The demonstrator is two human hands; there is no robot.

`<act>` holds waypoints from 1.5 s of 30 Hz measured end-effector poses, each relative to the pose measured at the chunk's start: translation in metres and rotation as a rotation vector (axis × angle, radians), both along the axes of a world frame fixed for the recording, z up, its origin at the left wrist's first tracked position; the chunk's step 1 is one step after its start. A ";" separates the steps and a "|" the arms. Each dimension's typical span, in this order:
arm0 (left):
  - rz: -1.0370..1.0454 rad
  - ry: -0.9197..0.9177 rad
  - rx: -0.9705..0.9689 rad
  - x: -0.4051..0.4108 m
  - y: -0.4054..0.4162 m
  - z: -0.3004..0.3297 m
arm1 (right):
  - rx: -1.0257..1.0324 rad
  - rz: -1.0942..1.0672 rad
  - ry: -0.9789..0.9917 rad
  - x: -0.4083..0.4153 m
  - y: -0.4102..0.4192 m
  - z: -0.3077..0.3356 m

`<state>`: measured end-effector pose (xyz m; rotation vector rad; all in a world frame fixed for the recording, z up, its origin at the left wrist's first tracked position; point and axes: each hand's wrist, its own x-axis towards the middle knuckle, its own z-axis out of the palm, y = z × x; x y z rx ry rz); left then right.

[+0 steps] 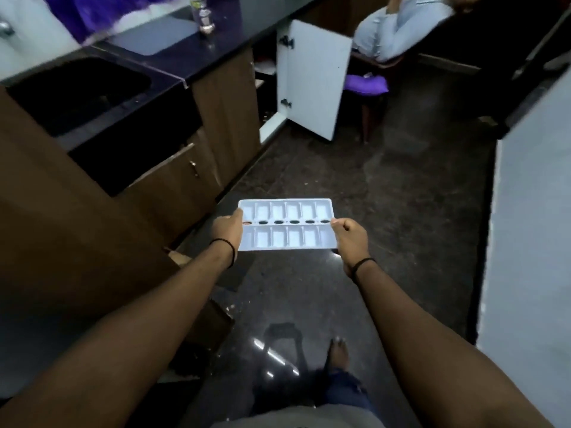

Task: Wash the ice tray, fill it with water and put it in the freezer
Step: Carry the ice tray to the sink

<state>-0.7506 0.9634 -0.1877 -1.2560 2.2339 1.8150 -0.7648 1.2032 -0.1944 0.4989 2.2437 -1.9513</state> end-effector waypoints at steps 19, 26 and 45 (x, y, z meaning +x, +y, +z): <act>0.699 -0.003 -0.071 -0.206 -0.166 -0.010 | 0.033 0.700 -0.005 -0.354 -0.236 -0.002; 0.869 0.130 -0.094 -0.280 -0.273 0.022 | -0.008 0.845 0.074 -0.447 -0.361 0.030; 1.181 0.224 0.003 -0.412 -0.490 0.049 | -0.113 1.208 -0.125 -0.625 -0.668 0.051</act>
